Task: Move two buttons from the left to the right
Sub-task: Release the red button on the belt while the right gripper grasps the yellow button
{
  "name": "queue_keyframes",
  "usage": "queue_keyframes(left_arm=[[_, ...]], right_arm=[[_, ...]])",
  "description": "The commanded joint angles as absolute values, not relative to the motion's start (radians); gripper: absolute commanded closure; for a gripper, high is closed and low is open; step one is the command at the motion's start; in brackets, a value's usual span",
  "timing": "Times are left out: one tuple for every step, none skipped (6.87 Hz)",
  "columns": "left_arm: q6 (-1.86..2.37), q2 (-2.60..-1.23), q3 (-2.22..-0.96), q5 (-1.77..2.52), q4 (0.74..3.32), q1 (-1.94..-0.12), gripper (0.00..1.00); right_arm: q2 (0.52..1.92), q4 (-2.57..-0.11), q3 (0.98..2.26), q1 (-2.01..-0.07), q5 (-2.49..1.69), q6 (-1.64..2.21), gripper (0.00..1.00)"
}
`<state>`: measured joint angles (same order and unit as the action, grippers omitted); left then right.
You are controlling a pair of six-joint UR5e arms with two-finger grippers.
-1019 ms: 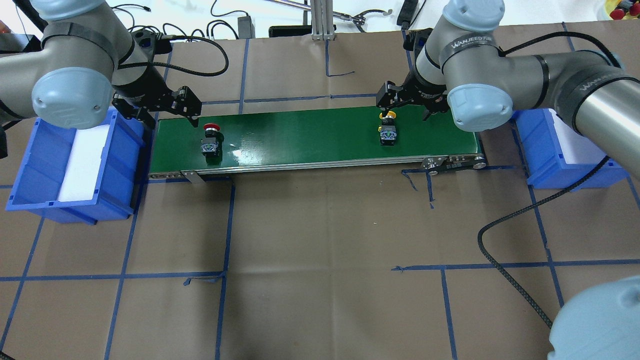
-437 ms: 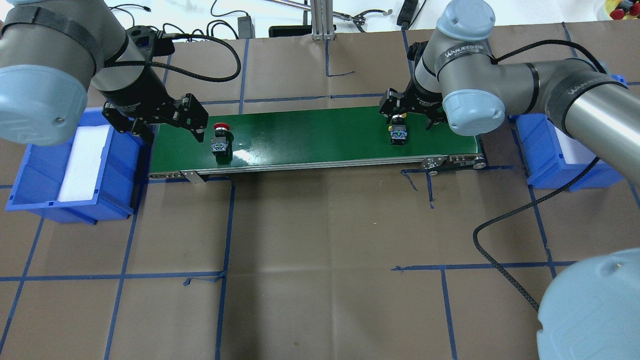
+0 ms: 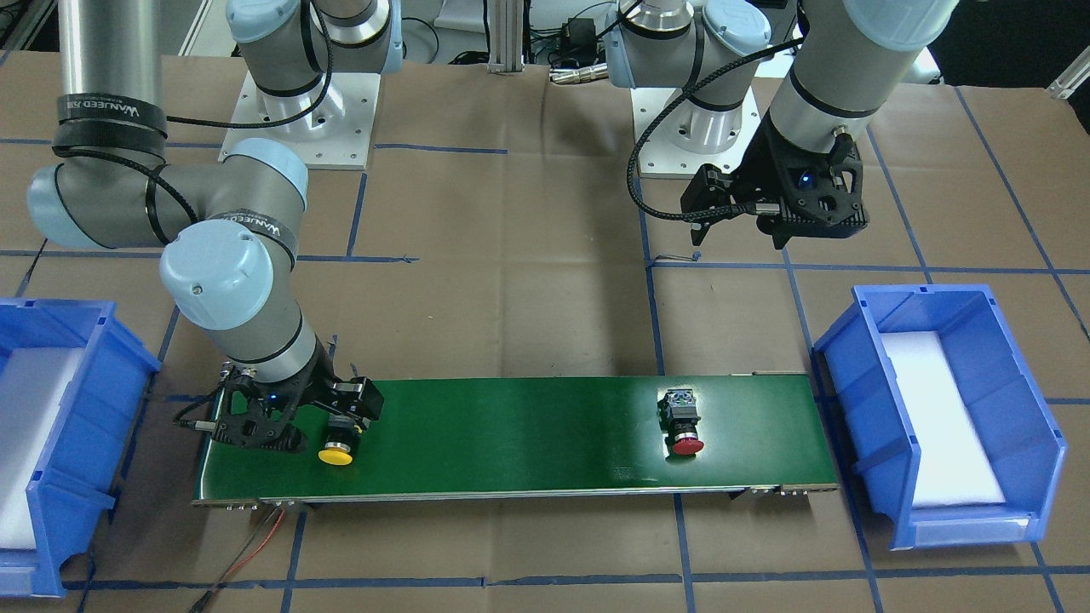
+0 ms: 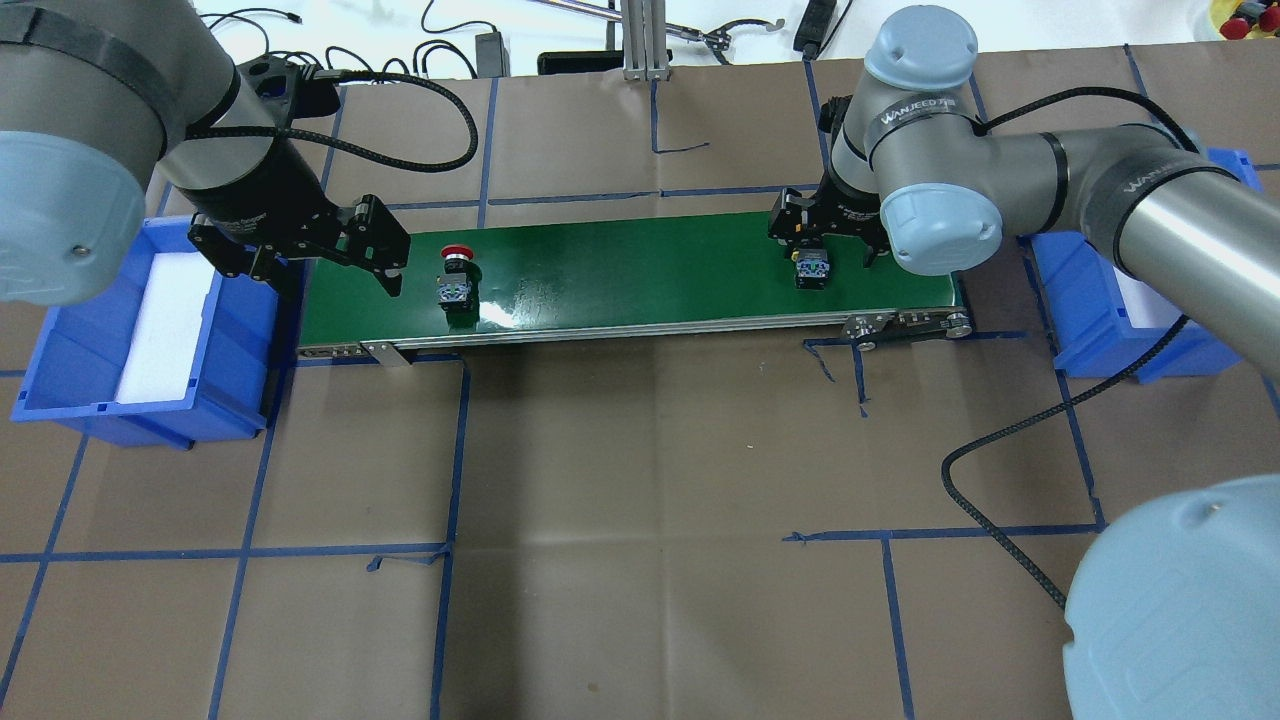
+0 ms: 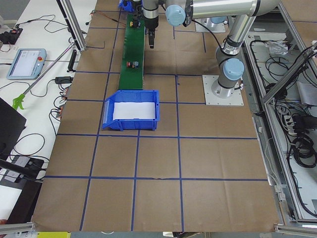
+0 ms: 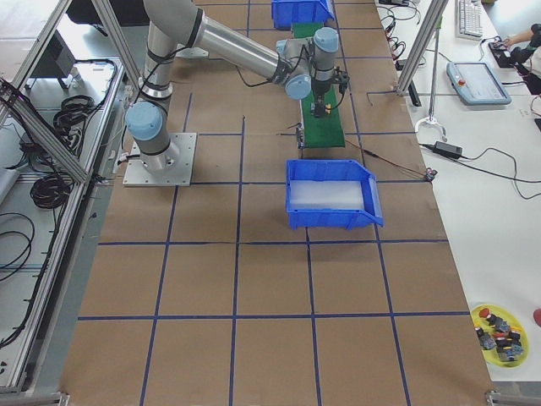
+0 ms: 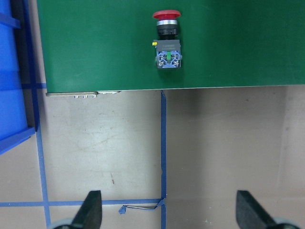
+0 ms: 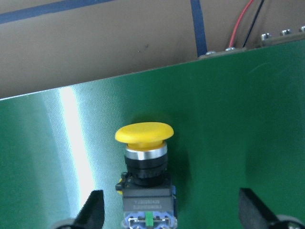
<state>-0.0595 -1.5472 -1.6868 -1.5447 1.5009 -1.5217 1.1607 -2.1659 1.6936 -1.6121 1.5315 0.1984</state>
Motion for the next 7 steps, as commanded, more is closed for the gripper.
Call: queue_keyframes(left_arm=[[-0.058,-1.536,-1.681,-1.545,1.503,-1.522,0.0],[-0.058,-1.536,-1.68,-1.545,1.497,-1.522,0.0],[-0.058,-1.537,-1.677,-1.555,1.49,-1.522,0.0],[-0.058,-1.542,-1.672,-1.583,1.485,-1.523,0.0],[-0.057,-1.542,-1.671,-1.58,1.483,-1.523,0.0],[-0.057,-1.542,-1.667,-1.569,1.483,-1.523,0.0],[-0.055,-1.546,-1.661,-1.569,1.483,-1.523,0.0]], right_arm=[[1.148,-2.166,1.698,-1.612,1.555,0.198,0.01],[1.138,-2.161,1.697,-1.612,1.577,0.195,0.2],[1.14,-2.157,1.695,-1.612,1.575,0.148,0.58],[1.144,-2.157,1.692,-1.611,1.575,0.1,0.92],[1.15,-2.157,1.686,-1.603,1.578,0.075,0.95],[1.158,-2.158,1.672,-1.586,1.582,0.034,0.96],[1.187,-2.155,1.655,-1.568,1.606,0.028,0.97]])
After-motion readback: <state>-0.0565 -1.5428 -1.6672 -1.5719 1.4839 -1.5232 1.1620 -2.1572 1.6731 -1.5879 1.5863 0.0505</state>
